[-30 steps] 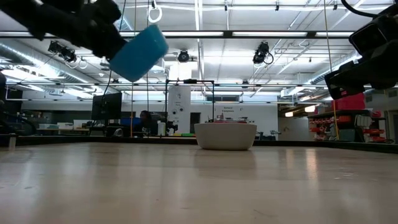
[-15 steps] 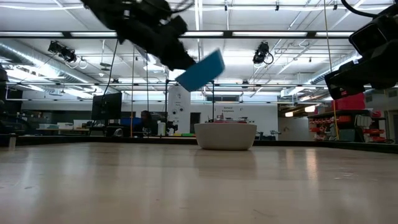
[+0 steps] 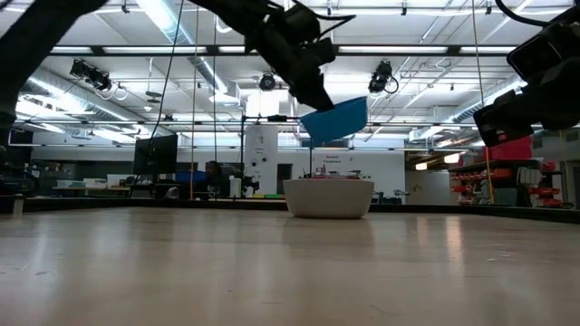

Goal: Nest bowls inside each other
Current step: Stack the light blue bowl on top of the red bowl

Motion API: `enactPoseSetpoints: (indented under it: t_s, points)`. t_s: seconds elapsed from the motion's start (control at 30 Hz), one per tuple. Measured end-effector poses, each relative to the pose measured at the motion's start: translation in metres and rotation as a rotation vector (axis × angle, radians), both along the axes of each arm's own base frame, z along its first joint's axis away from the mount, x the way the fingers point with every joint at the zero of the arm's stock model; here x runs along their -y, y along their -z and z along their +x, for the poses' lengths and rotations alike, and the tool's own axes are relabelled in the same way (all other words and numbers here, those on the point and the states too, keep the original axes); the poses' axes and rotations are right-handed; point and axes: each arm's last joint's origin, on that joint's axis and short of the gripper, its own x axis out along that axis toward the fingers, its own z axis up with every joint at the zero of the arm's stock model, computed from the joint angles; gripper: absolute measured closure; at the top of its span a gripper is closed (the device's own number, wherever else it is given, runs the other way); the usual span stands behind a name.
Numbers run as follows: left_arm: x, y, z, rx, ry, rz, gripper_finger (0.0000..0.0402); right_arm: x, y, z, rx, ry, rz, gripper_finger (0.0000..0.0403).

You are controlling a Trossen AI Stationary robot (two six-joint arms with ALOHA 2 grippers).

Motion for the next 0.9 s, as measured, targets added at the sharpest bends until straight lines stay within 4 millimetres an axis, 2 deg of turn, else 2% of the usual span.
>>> enactPoseSetpoints:
  t_s: [0.2,0.33,0.57,0.9]
  points:
    - [-0.024,0.006,0.016,-0.12,-0.025,-0.043,0.0396,0.0,0.0,0.0,-0.005,-0.009,0.021,0.0272]
    - [-0.035,0.005,0.019,-0.141,-0.041,-0.053,0.0396,-0.001,-0.001,0.0,-0.005,-0.023,0.037,0.0272]
    - [-0.036,0.018,0.018,-0.228,-0.024,-0.113,0.0396,-0.001,-0.001,0.0,-0.007,-0.022,0.042,0.0268]
    - [-0.032,0.021,0.028,-0.182,-0.005,-0.094,0.0396,-0.001,-0.001,0.0,-0.007,-0.022,0.043,0.0272]
